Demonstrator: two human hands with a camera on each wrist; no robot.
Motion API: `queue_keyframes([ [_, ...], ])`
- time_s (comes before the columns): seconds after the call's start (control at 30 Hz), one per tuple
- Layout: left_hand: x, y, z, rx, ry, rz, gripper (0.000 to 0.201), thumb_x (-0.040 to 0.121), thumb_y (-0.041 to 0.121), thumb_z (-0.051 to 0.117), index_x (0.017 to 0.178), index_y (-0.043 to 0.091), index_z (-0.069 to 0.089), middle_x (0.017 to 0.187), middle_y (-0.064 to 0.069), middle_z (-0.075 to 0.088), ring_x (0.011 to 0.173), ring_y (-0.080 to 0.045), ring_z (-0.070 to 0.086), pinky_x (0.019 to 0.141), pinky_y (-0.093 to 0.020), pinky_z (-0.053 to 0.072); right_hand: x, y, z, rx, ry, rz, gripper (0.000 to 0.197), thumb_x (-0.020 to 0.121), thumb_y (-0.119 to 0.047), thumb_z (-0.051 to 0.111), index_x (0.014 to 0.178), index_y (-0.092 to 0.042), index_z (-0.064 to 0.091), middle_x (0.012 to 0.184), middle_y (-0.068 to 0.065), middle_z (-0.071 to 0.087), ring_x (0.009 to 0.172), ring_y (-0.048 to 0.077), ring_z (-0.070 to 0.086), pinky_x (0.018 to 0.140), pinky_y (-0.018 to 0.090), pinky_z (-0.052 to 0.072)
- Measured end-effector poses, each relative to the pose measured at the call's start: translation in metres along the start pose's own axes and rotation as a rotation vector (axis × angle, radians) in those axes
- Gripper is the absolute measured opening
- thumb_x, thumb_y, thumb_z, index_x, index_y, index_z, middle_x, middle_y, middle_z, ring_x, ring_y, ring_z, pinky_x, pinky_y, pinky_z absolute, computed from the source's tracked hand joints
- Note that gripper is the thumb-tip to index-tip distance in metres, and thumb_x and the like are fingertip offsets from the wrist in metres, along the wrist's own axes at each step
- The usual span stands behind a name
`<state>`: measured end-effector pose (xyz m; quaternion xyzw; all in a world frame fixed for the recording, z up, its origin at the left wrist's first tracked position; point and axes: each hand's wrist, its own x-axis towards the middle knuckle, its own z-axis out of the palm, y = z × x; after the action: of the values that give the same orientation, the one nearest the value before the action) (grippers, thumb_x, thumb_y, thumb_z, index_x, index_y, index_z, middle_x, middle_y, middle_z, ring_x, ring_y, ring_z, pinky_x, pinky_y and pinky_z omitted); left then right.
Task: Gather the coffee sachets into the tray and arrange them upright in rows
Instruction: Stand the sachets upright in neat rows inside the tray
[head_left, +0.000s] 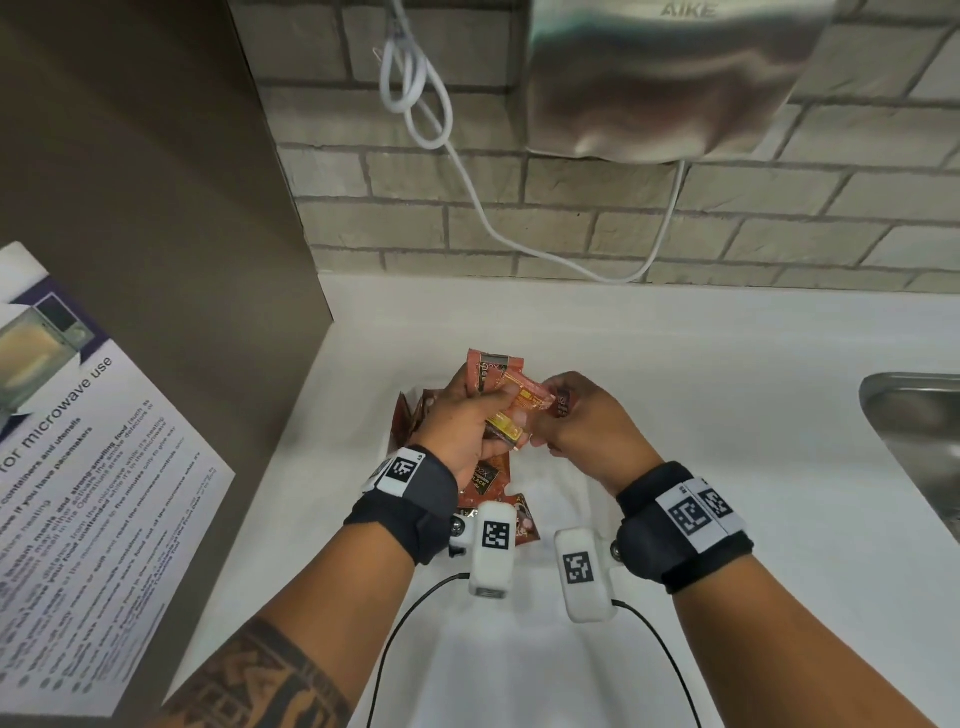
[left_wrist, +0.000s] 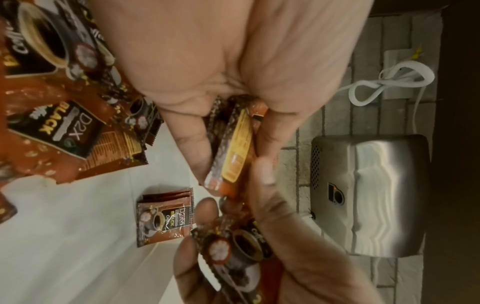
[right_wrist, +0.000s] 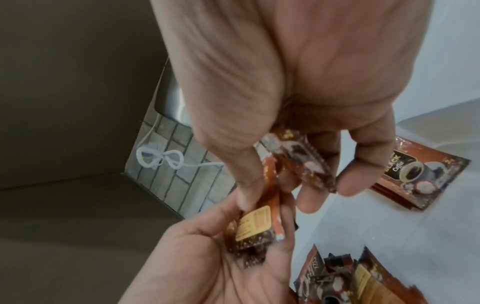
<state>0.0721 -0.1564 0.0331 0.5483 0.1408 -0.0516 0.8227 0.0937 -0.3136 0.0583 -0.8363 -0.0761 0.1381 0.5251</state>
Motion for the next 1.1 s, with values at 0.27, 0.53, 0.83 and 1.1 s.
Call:
queue_keyframes([
  [0.27, -0.005, 0.004, -0.002, 0.061, 0.037, -0.042, 0.019, 0.1, 0.027, 0.061, 0.117, 0.021, 0.065, 0.117, -0.01, 0.072, 0.101, -0.03, 0.072, 0.072, -0.043, 0.062, 0.0, 0.001, -0.014, 0.187, -0.012, 0.081, 0.019, 0.084, -0.009, 0.076, 0.101, -0.004, 0.068, 0.082, 0.009, 0.073, 0.075, 0.021, 0.068, 0.079, 0.039, 0.057],
  [0.53, -0.007, 0.008, 0.003, 0.176, 0.064, 0.038, 0.022, 0.104, 0.02, 0.054, 0.126, 0.021, 0.06, 0.123, -0.013, 0.068, 0.101, -0.024, 0.07, 0.075, -0.037, 0.063, 0.003, -0.002, -0.014, 0.026, 0.148, -0.016, 0.018, 0.08, -0.02, 0.073, 0.093, -0.01, 0.064, 0.085, 0.007, 0.072, 0.076, 0.019, 0.068, 0.072, 0.034, 0.057],
  [0.83, -0.017, 0.013, 0.009, 0.168, -0.151, 0.07, 0.027, 0.102, 0.02, 0.058, 0.128, 0.018, 0.06, 0.122, 0.001, 0.072, 0.097, -0.017, 0.072, 0.084, -0.041, 0.061, -0.005, -0.006, -0.008, -0.005, 0.012, -0.112, 0.039, 0.073, -0.019, 0.089, 0.102, -0.014, 0.063, 0.075, -0.003, 0.061, 0.058, 0.001, 0.052, 0.059, 0.015, 0.045],
  [1.1, -0.015, 0.011, 0.002, 0.249, -0.03, 0.087, 0.019, 0.095, 0.009, 0.067, 0.113, 0.015, 0.064, 0.116, -0.014, 0.071, 0.09, -0.025, 0.075, 0.063, -0.034, 0.062, 0.001, -0.002, -0.02, 0.204, 0.071, -0.002, 0.058, 0.066, -0.011, 0.092, 0.114, -0.009, 0.06, 0.09, 0.004, 0.068, 0.081, 0.019, 0.07, 0.072, 0.035, 0.062],
])
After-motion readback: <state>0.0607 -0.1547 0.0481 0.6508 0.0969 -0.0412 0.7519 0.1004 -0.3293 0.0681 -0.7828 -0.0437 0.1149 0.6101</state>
